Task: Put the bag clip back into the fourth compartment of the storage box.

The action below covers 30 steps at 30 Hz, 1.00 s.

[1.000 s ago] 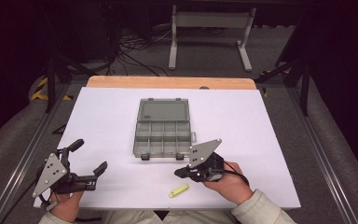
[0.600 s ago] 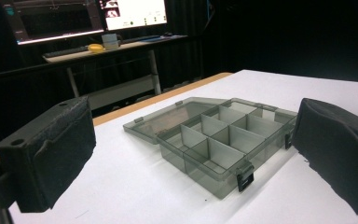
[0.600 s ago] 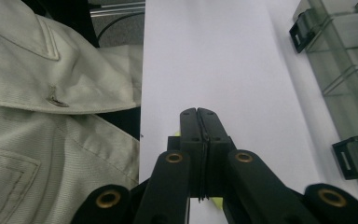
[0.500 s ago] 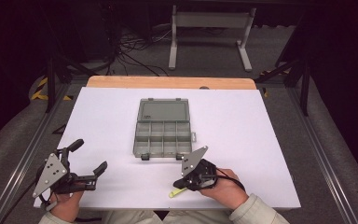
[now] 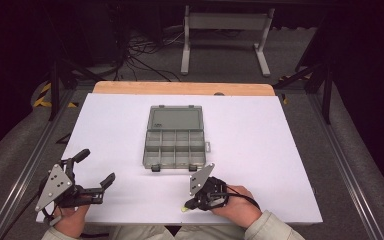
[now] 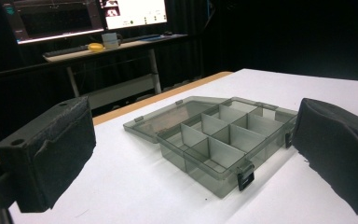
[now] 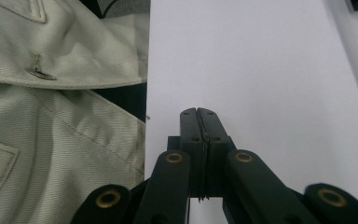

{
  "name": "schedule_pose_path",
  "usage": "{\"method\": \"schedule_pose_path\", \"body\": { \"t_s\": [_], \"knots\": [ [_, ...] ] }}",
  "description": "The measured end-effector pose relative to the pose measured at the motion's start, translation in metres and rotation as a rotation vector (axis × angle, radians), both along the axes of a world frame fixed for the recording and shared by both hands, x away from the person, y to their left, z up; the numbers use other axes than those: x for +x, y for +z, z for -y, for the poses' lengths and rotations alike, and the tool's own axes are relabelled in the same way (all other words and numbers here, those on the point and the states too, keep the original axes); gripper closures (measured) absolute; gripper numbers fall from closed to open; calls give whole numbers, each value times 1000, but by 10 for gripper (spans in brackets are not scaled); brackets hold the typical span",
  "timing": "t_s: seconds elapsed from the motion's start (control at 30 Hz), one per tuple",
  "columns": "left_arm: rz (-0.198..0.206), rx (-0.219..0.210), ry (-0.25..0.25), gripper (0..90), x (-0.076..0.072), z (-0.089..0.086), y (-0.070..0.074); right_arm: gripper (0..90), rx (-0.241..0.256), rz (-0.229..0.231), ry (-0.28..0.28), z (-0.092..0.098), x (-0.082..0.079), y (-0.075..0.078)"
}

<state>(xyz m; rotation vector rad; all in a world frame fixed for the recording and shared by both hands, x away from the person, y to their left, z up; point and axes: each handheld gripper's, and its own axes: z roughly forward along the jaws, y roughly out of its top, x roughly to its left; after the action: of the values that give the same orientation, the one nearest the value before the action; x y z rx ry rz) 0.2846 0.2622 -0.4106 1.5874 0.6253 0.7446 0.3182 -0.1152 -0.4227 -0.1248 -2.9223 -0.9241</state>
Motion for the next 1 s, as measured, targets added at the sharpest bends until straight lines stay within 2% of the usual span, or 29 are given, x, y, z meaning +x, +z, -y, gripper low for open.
{"method": "schedule_pose_path", "body": {
  "t_s": [0.57,1.0],
  "knots": [
    [1,2,0,1,0,0,0,900,-39,-9,24,-8,-3,-13],
    [-1,-1,-1,0,0,0,0,900,-41,7,-5,-15,-2,-16]
  ]
}}
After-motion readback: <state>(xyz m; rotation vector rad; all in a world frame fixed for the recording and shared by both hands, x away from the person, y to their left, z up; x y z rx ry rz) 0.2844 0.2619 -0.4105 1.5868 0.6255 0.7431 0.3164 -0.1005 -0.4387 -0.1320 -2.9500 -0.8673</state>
